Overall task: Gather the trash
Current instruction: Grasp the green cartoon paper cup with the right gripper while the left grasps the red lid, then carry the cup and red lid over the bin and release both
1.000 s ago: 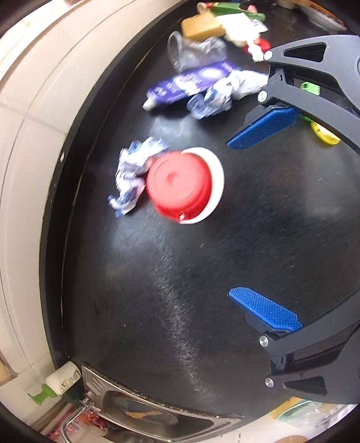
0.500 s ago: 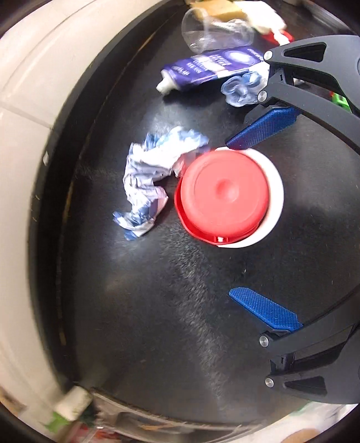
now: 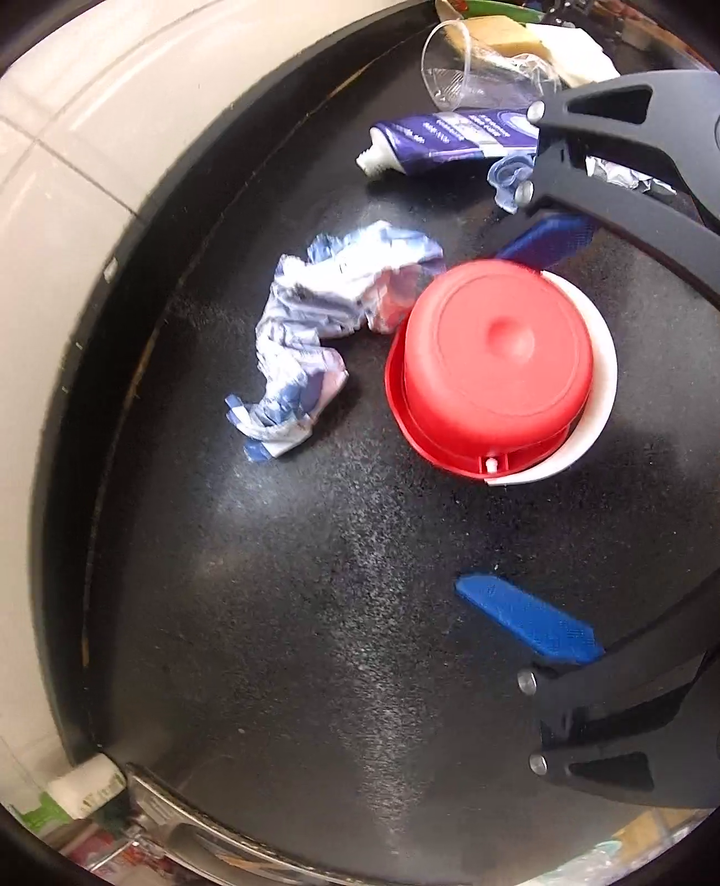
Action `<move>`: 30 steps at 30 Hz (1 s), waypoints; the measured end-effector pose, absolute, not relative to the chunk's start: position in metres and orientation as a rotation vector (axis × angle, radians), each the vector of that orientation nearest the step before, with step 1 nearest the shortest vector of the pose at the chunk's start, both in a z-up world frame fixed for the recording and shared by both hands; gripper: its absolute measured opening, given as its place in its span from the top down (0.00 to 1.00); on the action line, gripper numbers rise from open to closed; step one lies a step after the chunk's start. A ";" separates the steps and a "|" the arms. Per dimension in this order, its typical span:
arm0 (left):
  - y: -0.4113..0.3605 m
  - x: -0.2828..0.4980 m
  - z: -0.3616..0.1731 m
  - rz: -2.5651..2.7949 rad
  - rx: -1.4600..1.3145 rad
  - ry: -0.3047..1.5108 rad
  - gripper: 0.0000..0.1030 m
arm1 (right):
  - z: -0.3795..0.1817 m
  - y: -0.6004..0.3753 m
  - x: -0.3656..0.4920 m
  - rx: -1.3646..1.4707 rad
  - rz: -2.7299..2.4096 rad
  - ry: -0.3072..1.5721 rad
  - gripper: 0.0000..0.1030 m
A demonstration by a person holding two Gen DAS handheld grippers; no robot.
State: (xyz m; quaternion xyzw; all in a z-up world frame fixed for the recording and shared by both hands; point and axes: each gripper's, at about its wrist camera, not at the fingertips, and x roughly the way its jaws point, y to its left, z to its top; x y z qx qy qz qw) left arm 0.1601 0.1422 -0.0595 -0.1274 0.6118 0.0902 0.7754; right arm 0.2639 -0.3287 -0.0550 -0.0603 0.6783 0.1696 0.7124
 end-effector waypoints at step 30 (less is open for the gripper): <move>0.194 -0.037 0.064 0.315 -0.376 1.149 0.40 | 0.039 -0.164 0.170 -0.213 0.712 1.289 0.46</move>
